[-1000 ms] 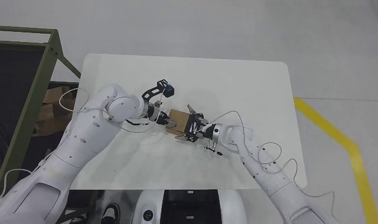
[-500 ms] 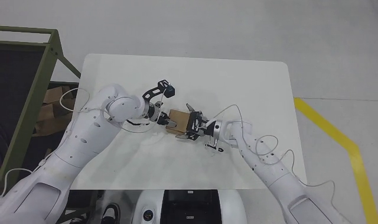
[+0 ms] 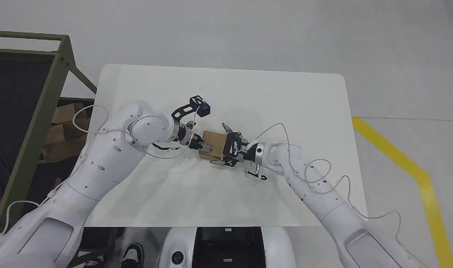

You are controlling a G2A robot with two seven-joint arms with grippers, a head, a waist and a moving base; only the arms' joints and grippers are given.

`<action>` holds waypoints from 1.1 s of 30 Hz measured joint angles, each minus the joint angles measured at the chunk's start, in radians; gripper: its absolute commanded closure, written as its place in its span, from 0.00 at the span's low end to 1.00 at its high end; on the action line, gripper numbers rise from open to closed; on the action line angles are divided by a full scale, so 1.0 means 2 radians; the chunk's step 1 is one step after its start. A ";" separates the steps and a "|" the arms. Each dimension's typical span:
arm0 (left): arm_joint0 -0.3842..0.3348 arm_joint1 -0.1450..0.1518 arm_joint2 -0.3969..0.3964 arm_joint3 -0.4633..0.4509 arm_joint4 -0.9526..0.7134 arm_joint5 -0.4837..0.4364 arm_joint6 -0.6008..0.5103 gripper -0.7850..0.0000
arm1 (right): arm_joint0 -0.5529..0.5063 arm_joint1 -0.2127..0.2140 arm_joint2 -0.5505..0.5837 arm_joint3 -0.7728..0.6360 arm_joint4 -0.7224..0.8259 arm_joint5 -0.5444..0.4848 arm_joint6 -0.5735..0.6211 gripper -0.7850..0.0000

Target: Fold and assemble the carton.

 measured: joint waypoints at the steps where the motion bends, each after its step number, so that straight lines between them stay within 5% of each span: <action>1: 0.000 0.000 0.000 0.000 0.000 0.000 0.000 0.08 | 0.002 -0.001 -0.002 0.003 0.000 0.000 -0.001 0.00; 12: 0.000 0.000 0.000 -0.001 0.001 0.001 -0.001 0.09 | 0.013 -0.003 -0.014 0.020 0.000 -0.001 -0.015 0.00; 18: 0.001 0.000 0.000 -0.003 0.003 0.001 -0.001 0.09 | 0.016 -0.003 -0.017 0.025 -0.002 0.000 -0.023 0.18; 28: 0.002 0.000 0.000 -0.005 0.004 0.002 -0.001 0.07 | 0.018 -0.003 -0.021 0.028 -0.001 0.004 -0.030 0.23; 31: 0.002 0.000 -0.002 -0.007 0.003 0.003 0.000 0.06 | 0.018 -0.002 -0.021 0.027 -0.001 0.005 -0.029 0.41; 33: 0.003 0.001 -0.004 -0.009 0.002 0.003 0.002 0.05 | 0.017 -0.002 -0.021 0.025 -0.001 0.005 -0.029 0.44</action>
